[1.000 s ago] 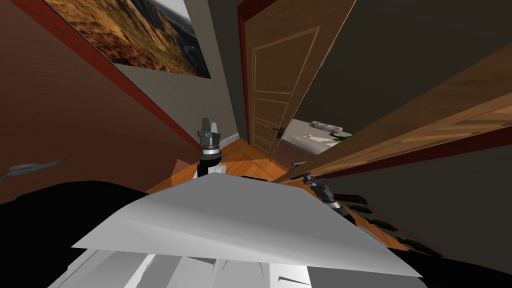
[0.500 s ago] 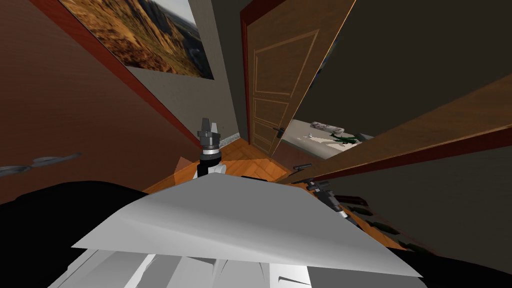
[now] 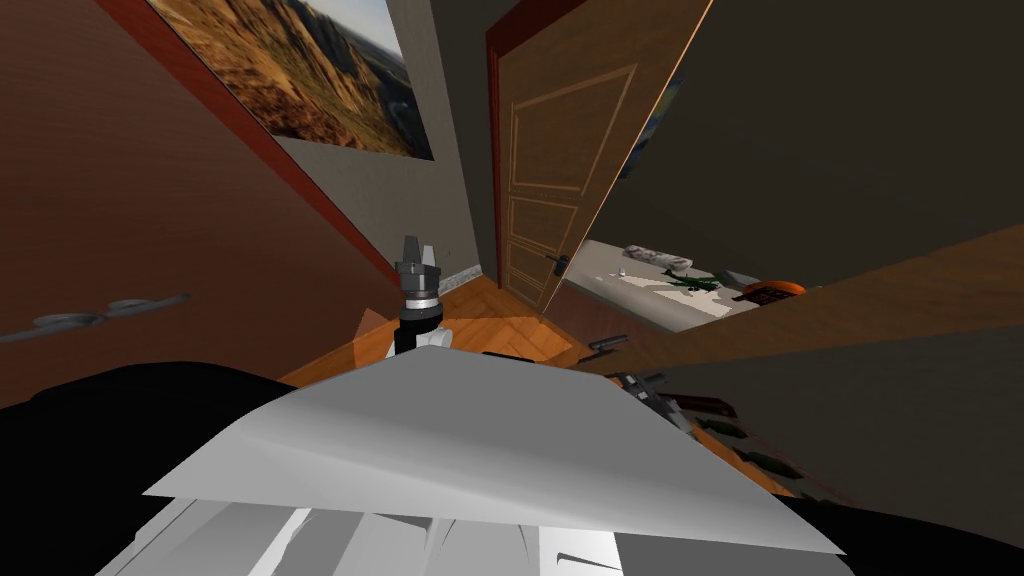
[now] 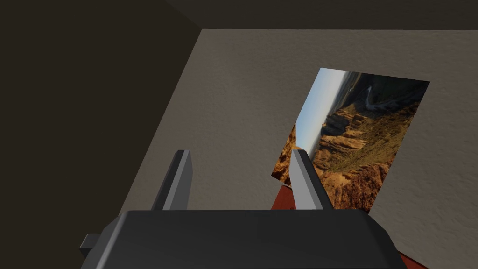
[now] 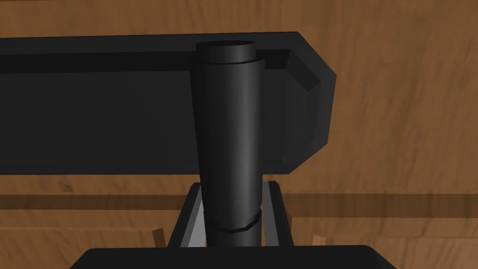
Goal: Pull the door open
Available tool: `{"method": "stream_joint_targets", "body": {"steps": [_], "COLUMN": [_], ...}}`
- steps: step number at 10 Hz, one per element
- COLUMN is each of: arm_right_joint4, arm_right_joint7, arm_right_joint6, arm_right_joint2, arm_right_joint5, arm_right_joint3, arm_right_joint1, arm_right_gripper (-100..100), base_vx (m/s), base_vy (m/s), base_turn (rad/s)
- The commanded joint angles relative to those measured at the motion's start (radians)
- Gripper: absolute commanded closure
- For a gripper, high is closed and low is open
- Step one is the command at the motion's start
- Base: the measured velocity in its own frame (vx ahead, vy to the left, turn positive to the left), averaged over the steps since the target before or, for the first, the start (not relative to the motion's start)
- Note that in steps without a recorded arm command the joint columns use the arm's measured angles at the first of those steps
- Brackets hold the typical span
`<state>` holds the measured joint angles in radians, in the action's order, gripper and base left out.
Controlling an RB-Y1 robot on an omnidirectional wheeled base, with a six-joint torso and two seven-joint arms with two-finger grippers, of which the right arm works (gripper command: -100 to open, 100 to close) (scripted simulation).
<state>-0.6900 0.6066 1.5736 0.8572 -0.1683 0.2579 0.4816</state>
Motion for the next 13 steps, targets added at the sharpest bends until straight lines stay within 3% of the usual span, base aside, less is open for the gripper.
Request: {"method": "stream_joint_targets", "body": {"steps": [1, 4, 7, 12, 13], "arm_right_joint4": [0.012, 0.063, 0.092, 0.065, 0.066], "arm_right_joint7": [-0.004, -0.005, -0.007, -0.016, -0.016], "arm_right_joint6": [0.038, 0.111, 0.158, 0.073, 0.073], "arm_right_joint2": [0.0, -0.003, -0.005, 0.0, 0.0], "arm_right_joint5": [0.003, 0.008, 0.011, 0.035, 0.035], "arm_right_joint3": [0.007, 0.016, 0.021, 0.038, 0.038], "arm_right_joint1": [0.025, 0.034, 0.04, 0.041, 0.041], "arm_right_gripper": [100, 100, 100, 100, 100], "base_vx": [-0.035, -0.032, -0.031, 0.033, 0.046], "base_vy": [-0.064, -0.066, -0.058, 0.056, 0.074], "base_turn": [0.062, 0.053, 0.042, -0.081, -0.043]}}
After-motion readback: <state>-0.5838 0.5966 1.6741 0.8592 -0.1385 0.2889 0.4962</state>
